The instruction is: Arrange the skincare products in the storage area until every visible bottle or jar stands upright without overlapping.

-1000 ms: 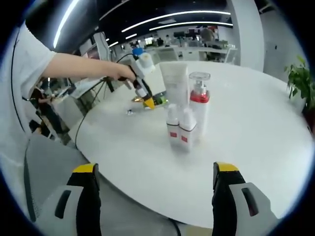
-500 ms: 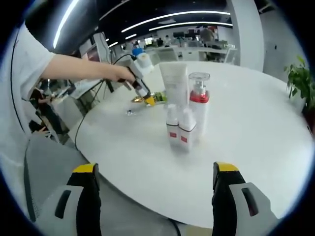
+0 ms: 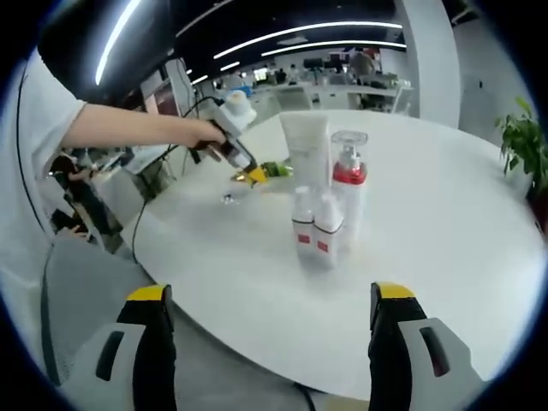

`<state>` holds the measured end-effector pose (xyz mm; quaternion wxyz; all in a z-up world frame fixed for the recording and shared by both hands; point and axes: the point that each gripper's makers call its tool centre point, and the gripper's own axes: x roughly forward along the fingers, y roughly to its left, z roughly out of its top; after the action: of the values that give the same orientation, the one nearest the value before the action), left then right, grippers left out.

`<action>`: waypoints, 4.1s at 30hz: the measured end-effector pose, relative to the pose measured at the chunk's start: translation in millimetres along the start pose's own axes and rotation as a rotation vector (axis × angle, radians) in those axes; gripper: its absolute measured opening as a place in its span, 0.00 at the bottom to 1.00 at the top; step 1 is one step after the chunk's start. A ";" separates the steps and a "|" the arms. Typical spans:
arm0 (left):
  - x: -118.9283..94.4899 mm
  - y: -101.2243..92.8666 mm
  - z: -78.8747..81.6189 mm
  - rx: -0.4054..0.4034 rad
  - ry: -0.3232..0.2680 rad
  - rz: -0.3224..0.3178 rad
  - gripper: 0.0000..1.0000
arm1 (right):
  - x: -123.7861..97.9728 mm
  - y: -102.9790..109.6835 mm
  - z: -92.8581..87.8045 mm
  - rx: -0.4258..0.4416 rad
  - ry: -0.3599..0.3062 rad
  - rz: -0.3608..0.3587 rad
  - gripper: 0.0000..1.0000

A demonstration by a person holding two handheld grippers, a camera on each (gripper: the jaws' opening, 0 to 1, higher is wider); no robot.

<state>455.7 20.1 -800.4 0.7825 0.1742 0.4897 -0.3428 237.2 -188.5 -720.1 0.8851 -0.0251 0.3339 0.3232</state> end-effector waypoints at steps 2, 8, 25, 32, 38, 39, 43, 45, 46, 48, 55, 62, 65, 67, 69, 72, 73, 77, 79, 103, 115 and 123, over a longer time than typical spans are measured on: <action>-6.3 -2.5 -1.5 -0.002 -0.008 0.002 0.05 | 0.0 0.4 0.2 -0.002 -0.003 0.002 0.94; -23.0 -9.5 -2.8 -0.029 -0.042 0.006 0.05 | -0.2 3.1 2.1 -0.012 -0.010 0.014 0.94; -66.2 -34.8 -17.3 -0.123 -0.148 0.028 0.06 | 0.4 18.2 4.9 -0.072 -0.012 0.071 0.93; -86.4 -51.0 -25.1 -0.146 -0.205 0.024 0.06 | -0.4 23.7 11.0 -0.073 -0.037 0.093 0.93; -108.3 -73.5 -29.9 -0.165 -0.259 0.017 0.06 | 0.9 30.9 21.1 -0.071 -0.062 0.118 0.93; -106.5 -72.6 -27.9 -0.165 -0.264 0.017 0.06 | 1.1 33.7 25.5 -0.069 -0.071 0.126 0.93; -115.8 -82.8 -29.9 -0.164 -0.290 0.016 0.06 | 4.0 39.9 35.1 -0.085 -0.085 0.143 0.92; -120.1 -86.1 -30.2 -0.158 -0.304 0.022 0.06 | 5.3 44.3 40.4 -0.091 -0.094 0.157 0.92; -122.5 -87.8 -30.4 -0.157 -0.311 0.021 0.06 | 5.5 46.2 42.9 -0.090 -0.099 0.164 0.92; -125.5 -89.7 -29.4 -0.153 -0.322 0.018 0.06 | 7.5 50.2 47.7 -0.090 -0.108 0.180 0.92; -147.5 -114.4 -31.6 -0.158 -0.378 0.003 0.07 | 14.5 65.8 58.8 -0.085 -0.122 0.236 0.90; -166.0 -133.0 -32.5 -0.155 -0.430 -0.019 0.07 | 19.7 86.0 78.7 -0.021 -0.170 0.316 0.88; -175.4 -142.4 -33.8 -0.155 -0.456 -0.025 0.07 | 23.0 95.6 91.0 0.015 -0.201 0.356 0.87; -180.8 -148.8 -34.5 -0.154 -0.466 -0.027 0.07 | 25.3 98.1 97.1 0.039 -0.216 0.373 0.86; -186.0 -154.8 -35.8 -0.146 -0.478 -0.024 0.07 | 26.2 102.7 103.5 0.073 -0.233 0.392 0.85; -193.9 -163.7 -37.5 -0.143 -0.495 -0.022 0.07 | 27.6 108.0 109.0 0.115 -0.243 0.415 0.83; -195.4 -163.9 -38.3 -0.143 -0.499 -0.022 0.07 | 28.5 109.2 110.8 0.130 -0.247 0.422 0.83; -204.3 -171.7 -40.7 -0.150 -0.524 -0.025 0.07 | 30.9 112.5 116.4 0.184 -0.261 0.442 0.82; -207.8 -176.6 -41.5 -0.150 -0.537 -0.032 0.07 | 32.4 113.5 119.7 0.204 -0.270 0.452 0.80; -212.1 -204.6 -45.6 -0.214 -0.583 -0.106 0.08 | 16.9 141.9 150.1 0.393 -0.380 0.650 0.15; -211.0 -209.7 -45.3 -0.212 -0.614 -0.153 0.23 | 12.3 144.6 150.3 0.388 -0.383 0.675 0.08; -219.0 -202.4 -46.3 -0.222 -0.650 -0.138 0.38 | 6.3 131.9 154.0 0.423 -0.403 0.682 0.06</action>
<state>220.2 -14.2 -614.9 0.8867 -0.0639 0.2600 -0.3770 251.6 -40.8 -581.9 0.7611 0.3312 0.2026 0.5196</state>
